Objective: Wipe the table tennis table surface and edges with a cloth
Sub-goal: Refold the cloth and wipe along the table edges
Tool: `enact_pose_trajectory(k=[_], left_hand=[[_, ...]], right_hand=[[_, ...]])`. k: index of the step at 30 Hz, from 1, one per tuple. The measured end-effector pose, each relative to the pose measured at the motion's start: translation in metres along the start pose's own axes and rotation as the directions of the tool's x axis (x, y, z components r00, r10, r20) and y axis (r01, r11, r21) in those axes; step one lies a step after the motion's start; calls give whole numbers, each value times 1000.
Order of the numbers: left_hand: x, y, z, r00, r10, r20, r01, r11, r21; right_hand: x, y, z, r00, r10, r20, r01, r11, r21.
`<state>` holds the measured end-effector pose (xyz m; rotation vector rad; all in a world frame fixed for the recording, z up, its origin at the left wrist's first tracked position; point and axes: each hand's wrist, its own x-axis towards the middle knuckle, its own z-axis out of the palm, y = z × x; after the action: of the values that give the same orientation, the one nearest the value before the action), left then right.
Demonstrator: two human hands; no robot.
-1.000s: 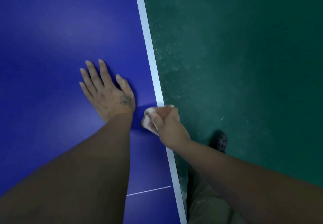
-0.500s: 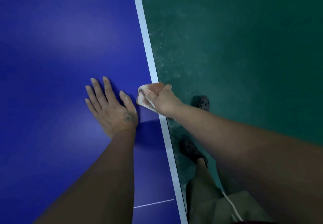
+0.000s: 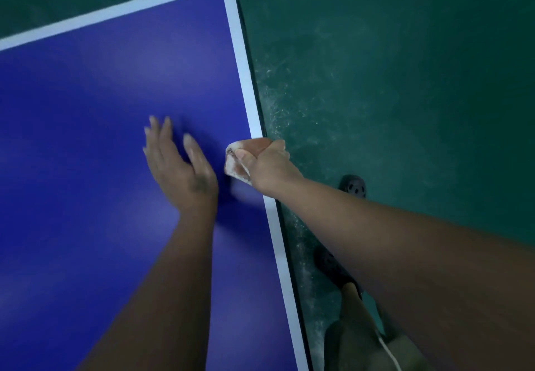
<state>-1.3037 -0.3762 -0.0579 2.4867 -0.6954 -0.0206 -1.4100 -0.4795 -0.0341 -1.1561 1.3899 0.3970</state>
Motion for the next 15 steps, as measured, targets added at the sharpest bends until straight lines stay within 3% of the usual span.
enact_pose_trajectory(k=[3, 6, 15], left_hand=[[88, 17, 28, 997, -64, 39, 58, 987, 151], [127, 23, 45, 984, -176, -18, 173, 936, 306], [135, 23, 60, 988, -137, -66, 151, 916, 371]], right_hand=[[12, -15, -7, 1000, 4, 11, -3, 1000, -21], [20, -20, -9, 999, -20, 30, 22, 998, -54], [40, -70, -33, 998, 39, 40, -34, 993, -109]])
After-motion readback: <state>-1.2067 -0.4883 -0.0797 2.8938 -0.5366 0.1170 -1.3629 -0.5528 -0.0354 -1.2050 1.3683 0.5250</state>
